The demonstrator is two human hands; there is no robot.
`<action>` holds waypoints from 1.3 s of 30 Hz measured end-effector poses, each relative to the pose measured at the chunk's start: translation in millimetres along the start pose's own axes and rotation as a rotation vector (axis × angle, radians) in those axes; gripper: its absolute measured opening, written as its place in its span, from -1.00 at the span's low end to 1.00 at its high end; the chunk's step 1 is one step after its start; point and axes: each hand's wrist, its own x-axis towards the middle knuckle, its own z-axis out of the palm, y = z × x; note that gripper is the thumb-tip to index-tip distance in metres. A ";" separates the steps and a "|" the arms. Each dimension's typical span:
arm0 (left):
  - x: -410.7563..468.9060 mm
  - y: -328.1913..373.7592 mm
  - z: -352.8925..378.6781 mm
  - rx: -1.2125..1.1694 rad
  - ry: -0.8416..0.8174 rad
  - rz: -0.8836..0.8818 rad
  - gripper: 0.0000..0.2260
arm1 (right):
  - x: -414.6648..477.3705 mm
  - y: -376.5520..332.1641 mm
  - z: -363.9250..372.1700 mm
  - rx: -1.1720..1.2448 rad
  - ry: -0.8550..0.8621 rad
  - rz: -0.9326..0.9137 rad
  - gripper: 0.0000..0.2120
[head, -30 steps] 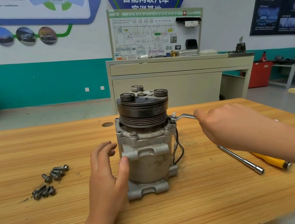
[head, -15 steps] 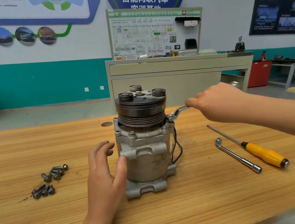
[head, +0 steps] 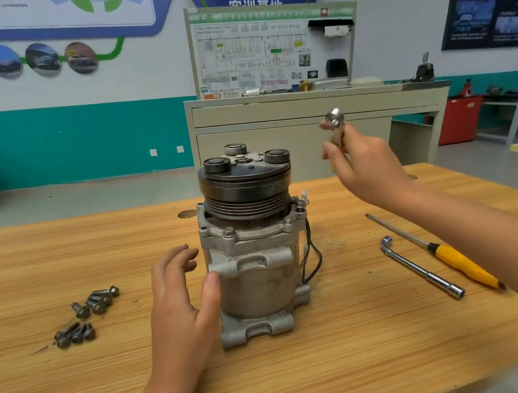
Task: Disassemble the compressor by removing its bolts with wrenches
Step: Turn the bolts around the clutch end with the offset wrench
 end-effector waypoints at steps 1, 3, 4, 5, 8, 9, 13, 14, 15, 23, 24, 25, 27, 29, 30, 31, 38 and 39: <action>0.2 -0.1 0.3 0.000 0.001 0.003 -0.63 | -6.7 -2.4 -10.5 0.075 -0.037 0.081 -0.70; 0.3 -0.3 0.8 0.003 0.001 0.011 -0.63 | -22.5 -8.2 -28.0 0.118 -0.175 0.208 -0.73; 0.3 -0.2 1.2 0.003 0.001 0.014 -0.62 | -30.8 -11.9 -34.4 0.085 -0.284 0.245 -0.75; 0.0 -0.1 1.3 0.003 0.000 0.017 -0.62 | -38.4 -15.4 -39.2 0.039 -0.390 0.252 -0.76; 0.7 0.7 1.2 -0.003 -0.006 0.022 -0.61 | -49.2 -25.7 -45.6 -0.098 -0.592 0.217 -0.75; 0.8 0.8 1.2 -0.006 -0.010 0.019 -0.60 | -49.5 -28.7 -46.6 -0.147 -0.626 0.208 -0.74; 0.6 2.0 0.7 -0.010 0.002 0.013 -0.62 | -46.3 -37.8 -45.1 -0.352 -0.617 0.126 -0.66; 0.8 2.5 0.5 -0.014 0.004 0.011 -0.63 | -44.4 -40.5 -44.6 -0.406 -0.613 0.108 -0.62; 0.8 2.8 0.6 -0.017 0.003 0.009 -0.63 | -42.1 -44.0 -44.2 -0.458 -0.611 0.093 -0.59; 0.3 2.4 0.1 -0.019 -0.005 -0.003 -0.55 | -30.8 -71.5 -47.2 -0.790 -0.704 -0.043 -0.71; -0.2 2.3 0.1 -0.015 -0.005 -0.005 -0.54 | -29.1 -73.0 -48.7 -0.806 -0.712 -0.064 -0.74; 0.0 2.5 0.1 -0.011 -0.005 -0.007 -0.53 | -27.2 -74.7 -50.2 -0.822 -0.720 -0.084 -0.76; 0.6 2.7 0.6 -0.007 -0.009 -0.009 -0.51 | -24.7 -77.1 -52.2 -0.842 -0.739 -0.128 -0.78; 0.7 3.1 0.9 -0.011 -0.011 -0.009 -0.52 | -23.5 -78.2 -53.4 -0.838 -0.744 -0.153 -0.79; 0.8 3.2 0.7 -0.016 -0.010 -0.009 -0.53 | -23.3 -76.9 -53.5 -0.834 -0.746 -0.157 -0.80; 1.0 3.4 0.6 -0.021 -0.008 -0.007 -0.54 | -23.2 -74.9 -53.4 -0.829 -0.752 -0.155 -0.79; 0.4 3.4 0.1 -0.027 0.002 -0.016 -0.54 | -9.3 -53.3 -46.1 -0.986 -0.811 -0.227 -0.75; 0.4 2.6 0.1 -0.024 0.005 -0.013 -0.55 | -4.5 -49.8 -40.9 -1.003 -0.808 -0.239 -0.77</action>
